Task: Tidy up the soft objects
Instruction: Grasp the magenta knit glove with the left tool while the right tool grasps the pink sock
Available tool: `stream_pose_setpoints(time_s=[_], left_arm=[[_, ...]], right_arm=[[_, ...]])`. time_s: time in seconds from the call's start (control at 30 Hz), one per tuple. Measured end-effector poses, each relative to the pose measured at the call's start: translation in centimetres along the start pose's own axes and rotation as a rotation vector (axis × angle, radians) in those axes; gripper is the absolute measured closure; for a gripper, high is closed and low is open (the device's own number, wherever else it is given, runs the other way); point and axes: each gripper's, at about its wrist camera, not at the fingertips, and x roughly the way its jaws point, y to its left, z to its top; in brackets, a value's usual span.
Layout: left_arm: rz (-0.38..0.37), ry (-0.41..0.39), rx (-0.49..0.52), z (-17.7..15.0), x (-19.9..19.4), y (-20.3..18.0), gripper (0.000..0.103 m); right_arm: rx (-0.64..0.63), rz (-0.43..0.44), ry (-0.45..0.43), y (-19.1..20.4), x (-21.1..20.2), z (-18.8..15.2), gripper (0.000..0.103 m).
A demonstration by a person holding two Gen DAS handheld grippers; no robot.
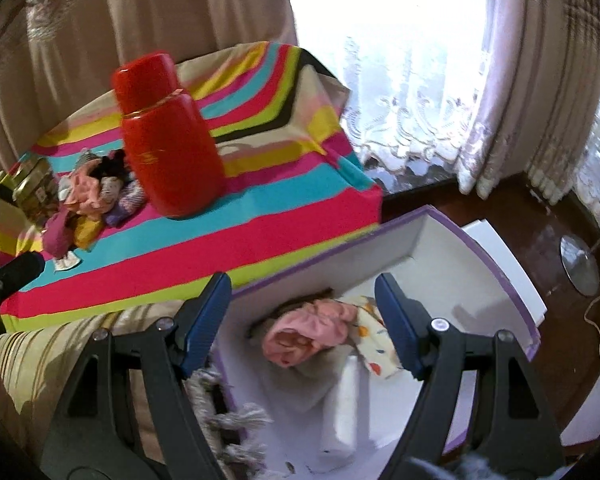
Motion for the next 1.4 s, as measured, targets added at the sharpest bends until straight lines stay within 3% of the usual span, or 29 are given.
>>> stream_pose_setpoints(time_s=[0.4,0.63,1.27,1.33,1.4], left_arm=[[0.137,-0.072,-0.077,1.9,-2.5,6.9,0.066],[0.191,-0.071,-0.127,2.4,-3.0,10.7,0.066],[0.346,-0.053,-0.328,4.9,-3.3,22.0,0.066],[0.354,-0.040,-0.341,5.3,-2.7,22.8,0.063],[0.363,-0.034,-0.359,5.4,-2.1,23.7,0.045]], right_arm=[[-0.138,0.099,-0.013,8.7,0.7,1.8,0.026],[-0.171,0.172,-0.012,13.6,2.1,2.6,0.026],[-0.264,0.230,0.012,24.7,7.6,5.2,0.026],[-0.271,0.231,0.014,25.6,8.3,5.5,0.026],[-0.276,0.230,0.016,26.4,9.0,5.9,0.026]])
